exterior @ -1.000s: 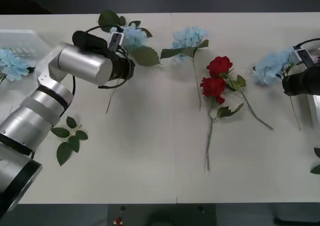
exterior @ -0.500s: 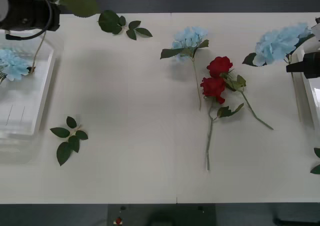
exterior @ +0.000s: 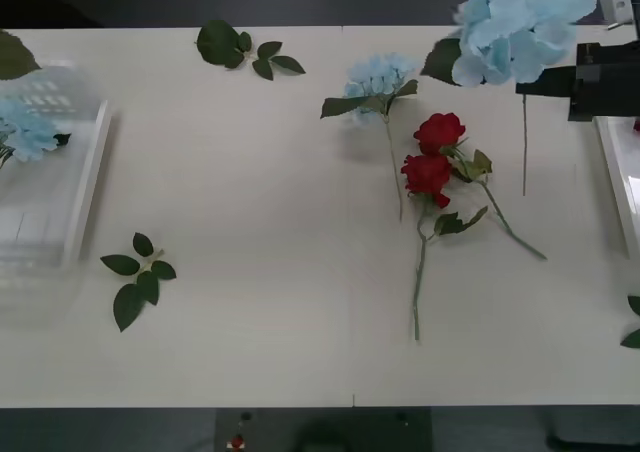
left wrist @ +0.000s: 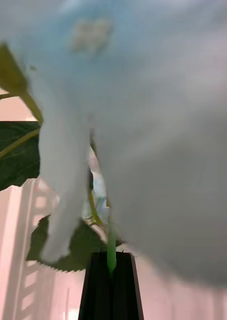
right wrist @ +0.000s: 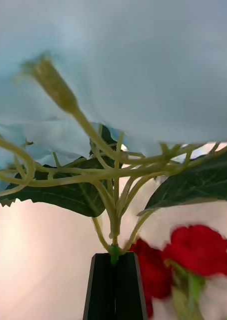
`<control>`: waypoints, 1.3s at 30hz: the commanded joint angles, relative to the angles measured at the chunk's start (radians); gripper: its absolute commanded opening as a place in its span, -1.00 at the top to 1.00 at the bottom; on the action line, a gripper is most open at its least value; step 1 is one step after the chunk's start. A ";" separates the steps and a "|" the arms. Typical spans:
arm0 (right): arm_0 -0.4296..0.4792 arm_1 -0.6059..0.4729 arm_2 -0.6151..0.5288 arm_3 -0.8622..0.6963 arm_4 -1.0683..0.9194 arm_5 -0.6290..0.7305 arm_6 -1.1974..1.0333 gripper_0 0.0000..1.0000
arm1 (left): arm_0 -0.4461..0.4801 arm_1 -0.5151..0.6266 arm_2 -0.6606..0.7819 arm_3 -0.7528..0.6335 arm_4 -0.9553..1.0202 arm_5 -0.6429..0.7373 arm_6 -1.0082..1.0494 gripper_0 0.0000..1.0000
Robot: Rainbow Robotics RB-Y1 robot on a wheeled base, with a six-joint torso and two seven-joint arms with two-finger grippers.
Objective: Put the red flowers into the right box and the blue flowers into the left box
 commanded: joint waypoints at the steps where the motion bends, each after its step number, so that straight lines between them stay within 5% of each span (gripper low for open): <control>1: -0.032 0.038 0.002 -0.151 -0.016 -0.068 -0.014 1.00 | 0.069 0.028 0.006 -0.027 0.003 -0.064 -0.040 1.00; 16: -0.032 0.204 0.068 -0.370 -0.113 -0.285 -0.014 1.00 | 0.135 -0.032 0.006 0.053 0.011 -0.111 -0.047 0.90; 22: -0.033 0.329 0.135 -0.390 -0.163 -0.383 -0.014 1.00 | 0.134 -0.031 0.007 0.052 0.028 -0.110 -0.055 0.47; 29: -0.053 0.448 0.207 -0.390 -0.162 -0.516 -0.014 1.00 | 0.134 -0.031 0.072 -0.056 0.160 0.071 -0.071 -0.68; 39: -0.058 0.546 0.218 -0.390 -0.162 -0.581 -0.014 1.00 | 0.126 -0.031 0.130 -0.318 0.430 0.320 -0.090 -0.84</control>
